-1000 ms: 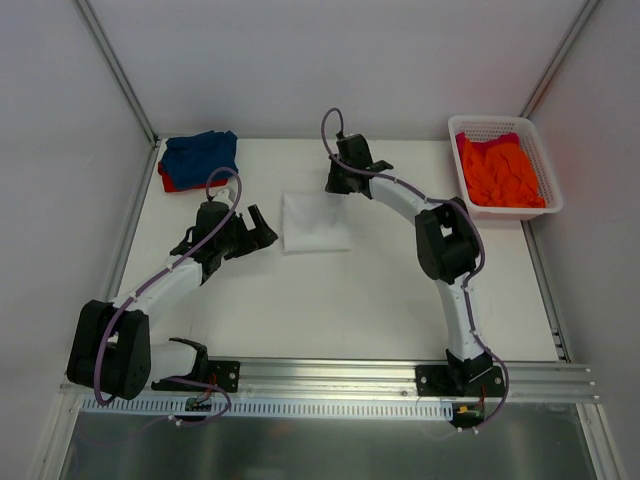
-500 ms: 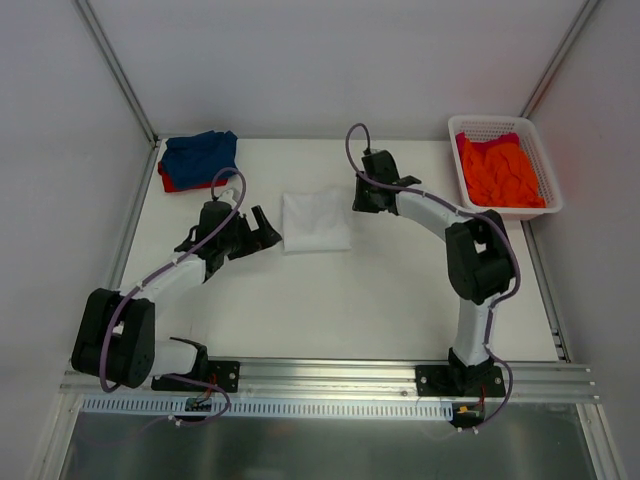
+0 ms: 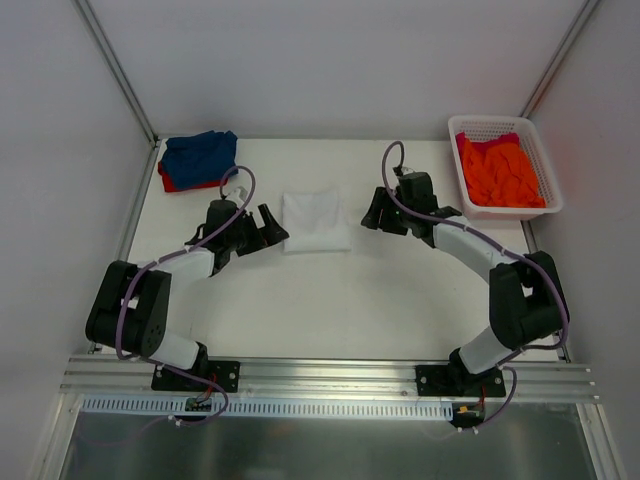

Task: Fold and stack the t-shirts
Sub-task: Fold the tshirt

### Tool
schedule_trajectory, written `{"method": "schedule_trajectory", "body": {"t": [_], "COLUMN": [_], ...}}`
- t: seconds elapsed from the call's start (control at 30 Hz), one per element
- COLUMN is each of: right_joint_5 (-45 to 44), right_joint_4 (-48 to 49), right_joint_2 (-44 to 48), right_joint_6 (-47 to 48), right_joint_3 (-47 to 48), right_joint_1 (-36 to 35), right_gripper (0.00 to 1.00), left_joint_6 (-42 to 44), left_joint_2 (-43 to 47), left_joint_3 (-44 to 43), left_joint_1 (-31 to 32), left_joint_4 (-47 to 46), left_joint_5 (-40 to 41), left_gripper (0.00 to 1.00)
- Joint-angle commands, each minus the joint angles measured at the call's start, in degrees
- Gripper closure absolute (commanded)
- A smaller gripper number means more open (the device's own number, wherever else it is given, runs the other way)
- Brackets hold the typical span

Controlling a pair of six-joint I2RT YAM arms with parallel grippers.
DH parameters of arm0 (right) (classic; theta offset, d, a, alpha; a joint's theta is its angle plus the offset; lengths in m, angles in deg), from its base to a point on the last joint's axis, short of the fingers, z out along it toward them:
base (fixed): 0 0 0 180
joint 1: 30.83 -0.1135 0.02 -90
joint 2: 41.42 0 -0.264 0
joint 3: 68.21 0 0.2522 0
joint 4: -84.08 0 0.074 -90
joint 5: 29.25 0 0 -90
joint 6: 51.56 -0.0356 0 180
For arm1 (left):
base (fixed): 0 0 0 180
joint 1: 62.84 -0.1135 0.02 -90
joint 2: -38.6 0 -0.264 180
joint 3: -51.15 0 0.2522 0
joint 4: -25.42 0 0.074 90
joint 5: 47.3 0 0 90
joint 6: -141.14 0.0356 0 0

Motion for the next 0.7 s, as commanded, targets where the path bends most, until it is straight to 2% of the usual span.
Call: {"method": "schedule_trajectory", "body": {"t": [0.0,0.17,0.4,0.67], "right_joint_5": [6.65,9.73,10.27,10.35], "right_joint_4": [4.73,7.10,7.63,7.63], "right_joint_2": [5.86,9.56,15.01,17.48], "right_joint_6": [-1.26,-1.53,-1.53,-1.35], "right_joint_3": [-1.93,-4.92,-7.99,-9.06], "right_joint_1": [-0.26,-0.26,-0.18,-0.26], "right_gripper": [0.39,0.35,0.34,0.34], "left_joint_6": [0.71,-1.22,-6.31,-10.27], "left_joint_2": [-1.94,-8.25,-18.99,-25.32], "left_joint_3": [0.72,1.60,0.90,-1.56], "left_joint_1": [-0.99,-3.18,-4.94,-4.95], "left_joint_4": [-6.99,-17.08,-29.57,-35.56], "left_joint_5": [-1.70,-7.39,-13.82,-17.51], "left_gripper": [0.01,0.01,0.01,0.01]}}
